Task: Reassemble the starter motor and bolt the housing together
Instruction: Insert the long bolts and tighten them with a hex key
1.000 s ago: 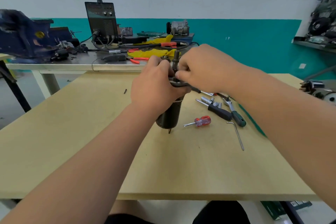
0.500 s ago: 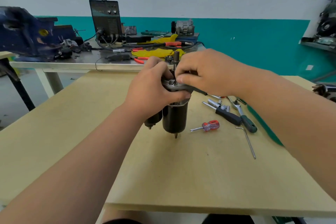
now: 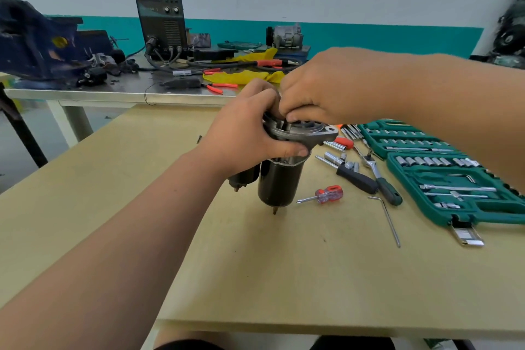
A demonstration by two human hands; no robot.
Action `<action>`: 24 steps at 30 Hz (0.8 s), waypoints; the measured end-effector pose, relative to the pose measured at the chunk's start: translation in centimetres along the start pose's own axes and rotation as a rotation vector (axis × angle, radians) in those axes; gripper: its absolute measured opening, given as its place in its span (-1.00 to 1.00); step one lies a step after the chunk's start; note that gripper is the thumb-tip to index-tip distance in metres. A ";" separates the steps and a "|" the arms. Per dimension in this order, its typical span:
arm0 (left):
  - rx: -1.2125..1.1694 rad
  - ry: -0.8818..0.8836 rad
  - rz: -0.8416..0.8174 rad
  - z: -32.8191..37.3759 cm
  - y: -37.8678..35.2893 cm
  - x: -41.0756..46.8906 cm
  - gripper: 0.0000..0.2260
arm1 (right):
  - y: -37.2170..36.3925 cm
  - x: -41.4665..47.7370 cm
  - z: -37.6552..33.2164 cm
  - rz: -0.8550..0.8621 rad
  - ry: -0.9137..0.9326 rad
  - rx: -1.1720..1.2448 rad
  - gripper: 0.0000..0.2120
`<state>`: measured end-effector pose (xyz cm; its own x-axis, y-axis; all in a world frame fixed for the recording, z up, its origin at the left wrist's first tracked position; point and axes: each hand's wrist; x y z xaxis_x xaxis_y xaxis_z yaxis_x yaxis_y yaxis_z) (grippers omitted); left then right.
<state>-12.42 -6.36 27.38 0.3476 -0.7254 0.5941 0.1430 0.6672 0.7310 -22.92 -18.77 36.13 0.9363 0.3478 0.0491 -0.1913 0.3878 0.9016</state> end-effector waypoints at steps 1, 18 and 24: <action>0.002 -0.003 -0.005 0.1 0.0 0.0 -0.43 | -0.1 -0.2 0.0 0.010 0.004 -0.009 -0.68; 0.062 -0.006 0.007 2.0 -0.5 0.1 -0.43 | -0.3 -1.0 -0.2 -0.010 -0.132 0.097 -0.75; 0.049 -0.001 -0.019 1.6 -0.1 0.0 -0.40 | -1.2 -1.8 -0.2 0.102 0.026 0.049 -0.71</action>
<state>-13.92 -6.72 27.83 0.3440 -0.7378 0.5807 0.1038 0.6446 0.7575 -24.48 -19.70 34.90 0.9045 0.4057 0.1314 -0.2703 0.3071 0.9125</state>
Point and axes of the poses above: each hand's wrist, its own x-axis towards the middle knuckle, its own y-axis out of the back of the hand, z = x × y, and after that the axes turned 5 degrees about x, right-handed
